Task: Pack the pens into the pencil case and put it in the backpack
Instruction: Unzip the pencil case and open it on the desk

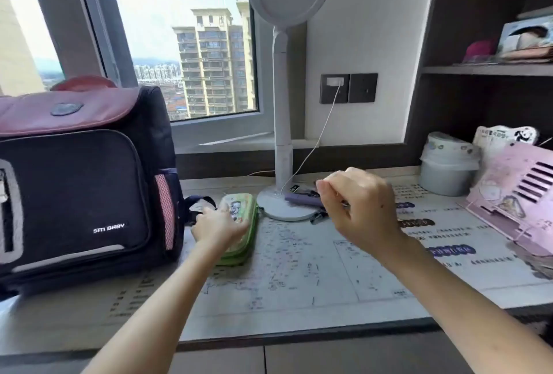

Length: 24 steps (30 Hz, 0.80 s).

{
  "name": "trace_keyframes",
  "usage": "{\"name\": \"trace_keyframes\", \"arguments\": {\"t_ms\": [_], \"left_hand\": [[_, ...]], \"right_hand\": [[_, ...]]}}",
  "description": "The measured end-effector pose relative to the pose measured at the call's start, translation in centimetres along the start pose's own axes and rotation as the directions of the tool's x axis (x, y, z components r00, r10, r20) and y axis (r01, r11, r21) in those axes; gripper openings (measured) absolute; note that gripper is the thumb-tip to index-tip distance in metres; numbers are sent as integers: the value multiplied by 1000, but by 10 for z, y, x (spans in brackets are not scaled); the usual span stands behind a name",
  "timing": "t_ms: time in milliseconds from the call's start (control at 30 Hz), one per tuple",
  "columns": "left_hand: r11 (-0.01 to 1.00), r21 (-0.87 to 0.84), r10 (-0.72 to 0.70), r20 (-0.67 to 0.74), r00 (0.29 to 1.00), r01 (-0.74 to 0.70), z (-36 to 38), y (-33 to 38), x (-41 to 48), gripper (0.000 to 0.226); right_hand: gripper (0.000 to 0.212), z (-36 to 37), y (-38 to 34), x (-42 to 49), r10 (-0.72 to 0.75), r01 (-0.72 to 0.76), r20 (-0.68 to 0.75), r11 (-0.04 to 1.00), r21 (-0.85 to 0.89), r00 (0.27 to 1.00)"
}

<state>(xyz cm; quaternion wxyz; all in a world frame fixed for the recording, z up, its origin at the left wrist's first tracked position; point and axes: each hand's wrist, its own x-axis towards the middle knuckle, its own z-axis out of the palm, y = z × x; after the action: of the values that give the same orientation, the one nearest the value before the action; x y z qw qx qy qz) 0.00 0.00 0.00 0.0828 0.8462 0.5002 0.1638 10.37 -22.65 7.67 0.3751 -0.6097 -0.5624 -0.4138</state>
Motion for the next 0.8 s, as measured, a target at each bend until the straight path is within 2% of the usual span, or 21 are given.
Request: {"name": "trace_keyframes", "arguments": {"t_ms": [167,200,333,433,533,600,633,700,800], "left_hand": [[994,30,-113,311,944,109,23,0,29,121],[992,41,-127,349,929,121,26,2,35,125],[987,54,-162,384,909,153,35,8,51,117],[993,-76,-55,396,916,93,29,6,45,117],[933,-360,170,509,844,29,16,5,23,104],[887,-461,283,525,803,-12,12,8,6,100],[876,-480,307,495,813,-38,12,9,-2,101],[882,-459,310,390,867,-109,13,8,-13,103],[862,-472,344,283,895,-182,15,8,-24,106]], "right_hand": [[39,26,7,-28,70,-76,157,997,33,985],[39,32,11,-35,65,-77,187,995,59,980],[38,61,28,-63,103,-145,302,982,118,948],[31,86,38,-75,234,-296,405,950,99,884],[29,113,45,-75,394,-500,540,864,57,743],[37,127,44,-74,436,-616,619,782,98,653],[39,131,42,-73,445,-646,625,752,128,641],[33,137,39,-71,471,-648,560,745,161,681],[16,135,40,-63,476,-579,413,797,170,777]]}}
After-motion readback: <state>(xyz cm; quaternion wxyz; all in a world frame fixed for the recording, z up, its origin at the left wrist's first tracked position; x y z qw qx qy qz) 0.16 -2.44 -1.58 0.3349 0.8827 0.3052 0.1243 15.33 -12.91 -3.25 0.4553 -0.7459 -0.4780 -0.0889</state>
